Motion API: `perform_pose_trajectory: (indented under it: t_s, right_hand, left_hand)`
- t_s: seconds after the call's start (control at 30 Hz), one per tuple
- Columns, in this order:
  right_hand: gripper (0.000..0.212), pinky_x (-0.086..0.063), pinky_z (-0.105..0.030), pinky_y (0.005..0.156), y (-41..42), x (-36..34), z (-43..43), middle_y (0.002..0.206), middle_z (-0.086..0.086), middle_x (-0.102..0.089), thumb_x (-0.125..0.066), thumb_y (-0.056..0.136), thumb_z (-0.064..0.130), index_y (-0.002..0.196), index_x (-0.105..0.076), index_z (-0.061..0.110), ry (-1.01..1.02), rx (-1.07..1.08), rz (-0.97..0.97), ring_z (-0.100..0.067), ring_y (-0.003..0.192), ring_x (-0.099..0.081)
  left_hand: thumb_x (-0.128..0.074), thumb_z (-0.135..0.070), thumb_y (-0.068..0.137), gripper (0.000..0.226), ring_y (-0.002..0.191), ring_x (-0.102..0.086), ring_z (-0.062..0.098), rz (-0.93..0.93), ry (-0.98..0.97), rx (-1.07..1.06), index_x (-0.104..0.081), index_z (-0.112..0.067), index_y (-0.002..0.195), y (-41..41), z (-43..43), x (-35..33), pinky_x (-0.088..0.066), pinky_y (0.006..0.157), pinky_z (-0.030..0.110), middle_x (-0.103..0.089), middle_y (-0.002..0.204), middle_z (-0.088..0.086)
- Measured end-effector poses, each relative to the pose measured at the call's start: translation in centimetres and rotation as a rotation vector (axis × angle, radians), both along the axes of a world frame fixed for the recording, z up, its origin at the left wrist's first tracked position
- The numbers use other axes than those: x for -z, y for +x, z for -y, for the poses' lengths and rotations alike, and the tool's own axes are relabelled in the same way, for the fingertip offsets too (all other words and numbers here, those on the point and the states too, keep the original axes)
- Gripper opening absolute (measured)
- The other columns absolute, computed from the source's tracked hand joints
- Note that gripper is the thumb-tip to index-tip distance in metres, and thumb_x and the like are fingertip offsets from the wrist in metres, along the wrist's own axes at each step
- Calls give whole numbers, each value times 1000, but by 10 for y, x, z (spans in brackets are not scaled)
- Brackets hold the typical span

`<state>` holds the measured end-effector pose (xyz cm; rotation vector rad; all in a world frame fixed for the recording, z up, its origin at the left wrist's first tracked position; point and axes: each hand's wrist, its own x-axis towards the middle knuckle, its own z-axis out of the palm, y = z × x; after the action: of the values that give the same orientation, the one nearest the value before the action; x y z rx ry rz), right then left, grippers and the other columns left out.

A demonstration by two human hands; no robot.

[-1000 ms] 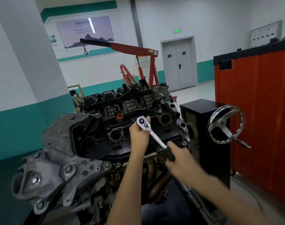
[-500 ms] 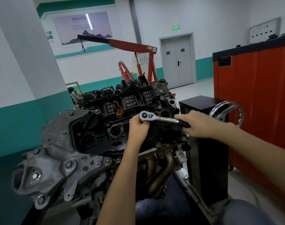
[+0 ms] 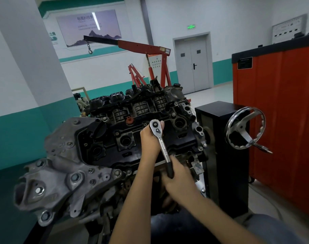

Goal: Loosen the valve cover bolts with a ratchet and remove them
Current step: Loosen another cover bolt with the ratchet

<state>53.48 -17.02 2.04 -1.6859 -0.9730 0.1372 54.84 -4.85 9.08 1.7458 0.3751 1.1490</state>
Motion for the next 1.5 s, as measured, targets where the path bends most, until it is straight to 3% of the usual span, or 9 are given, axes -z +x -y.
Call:
perform_pose_trajectory:
  t_s: [0.3, 0.43, 0.63, 0.83, 0.93, 1.03, 1.17, 1.33, 1.5]
  right_hand:
    - [18, -36, -25, 58, 117, -100, 51, 65, 12, -44, -60, 88, 15, 101, -54, 26, -519, 66, 826, -10, 58, -47]
    - [22, -45, -32, 56, 72, -41, 42, 70, -3, -52, -60, 84, 12, 91, -45, 26, -311, 95, 468, -26, 61, -55]
    - [29, -38, -9, 46, -23, 2, -17, 59, 3, -47, -54, 84, 2, 83, -41, 27, 80, -12, -52, -1, 46, -51]
    - [27, -42, -26, 52, 50, -31, 37, 64, 2, -51, -58, 81, -1, 91, -51, 23, -222, -99, 244, -13, 54, -48]
    - [32, -43, -20, 53, 100, -78, 57, 71, 7, -54, -61, 85, 3, 93, -49, 32, -454, -100, 509, -10, 59, -58]
    - [23, -38, -26, 59, 110, -90, 51, 70, 11, -43, -60, 87, 13, 100, -49, 29, -510, 73, 763, -17, 63, -51]
    - [23, -45, -30, 54, 67, -27, 39, 73, -5, -52, -60, 84, 12, 96, -45, 25, -267, 70, 339, -25, 60, -52]
    - [23, -37, -10, 44, -20, 8, -16, 63, 2, -49, -56, 82, 3, 87, -46, 23, 104, 48, -99, -5, 49, -51]
    - [22, -39, -16, 45, 6, -2, 6, 64, -4, -49, -55, 82, 3, 94, -49, 20, -36, -8, 13, -6, 47, -45]
  left_hand:
    - [-52, -1, 90, 20, 58, -39, 8, -81, 76, 23, -64, -4, 74, -2, -10, -1, -31, 54, 22, -48, 59, -7]
    - [-60, -9, 95, 30, 57, -44, -3, 10, 11, 20, -59, -7, 65, -1, -4, 5, -37, 58, 14, -48, 54, -15]
    - [-62, -18, 96, 52, 50, -23, 6, -53, 22, -51, -24, -21, 59, 3, -3, -1, -23, 52, 23, -24, 55, -7]
    - [-62, -9, 92, 51, 57, -34, 7, -102, 40, 40, -40, -25, 48, -3, -8, -5, -31, 61, 27, -39, 51, -14]
    - [-51, 2, 89, 22, 67, -38, 17, -142, 94, 53, -58, 3, 69, -4, -7, -6, -30, 62, 30, -47, 67, 9]
    - [-48, -1, 90, 16, 66, -38, 17, -120, 44, 26, -59, -8, 80, -5, -6, -2, -30, 58, 27, -48, 72, 11]
    - [-59, -8, 94, 24, 76, -51, 12, -17, -20, 9, -62, -19, 73, -1, 3, 4, -40, 67, 22, -60, 75, 1]
    - [-65, -13, 93, 48, 53, -33, -1, 28, -31, -39, -39, -24, 54, 4, 2, 4, -30, 52, 14, -37, 53, -10]
    - [-65, -14, 93, 45, 62, -39, 7, -72, -16, -5, -44, -24, 54, 1, -6, 0, -36, 65, 26, -43, 57, -9]
